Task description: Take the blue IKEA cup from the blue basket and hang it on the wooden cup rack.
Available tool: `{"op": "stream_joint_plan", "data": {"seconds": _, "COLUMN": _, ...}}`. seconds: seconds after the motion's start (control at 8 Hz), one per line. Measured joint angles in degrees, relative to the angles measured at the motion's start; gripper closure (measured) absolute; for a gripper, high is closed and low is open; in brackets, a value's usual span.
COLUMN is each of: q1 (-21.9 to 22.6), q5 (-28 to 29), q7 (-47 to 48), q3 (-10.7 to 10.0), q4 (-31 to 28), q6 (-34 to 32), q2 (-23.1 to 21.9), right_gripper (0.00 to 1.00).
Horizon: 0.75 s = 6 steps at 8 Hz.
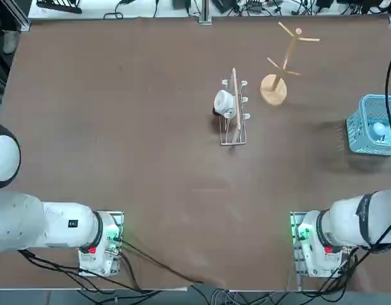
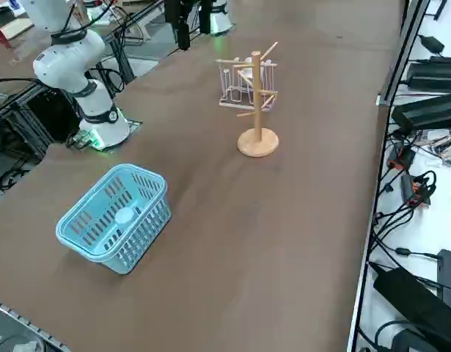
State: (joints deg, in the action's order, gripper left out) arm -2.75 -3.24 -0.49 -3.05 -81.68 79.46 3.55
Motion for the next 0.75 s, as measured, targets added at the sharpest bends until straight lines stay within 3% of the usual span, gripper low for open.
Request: {"op": "stream_joint_plan", "data": {"seconds": 0.75, "q1": -1.68, "q5": -0.1, "q7": -0.25, "q3": -0.06, "q4": -1.19, "q6": -2.37, "q2": 1.41, "right_gripper": 0.0}}
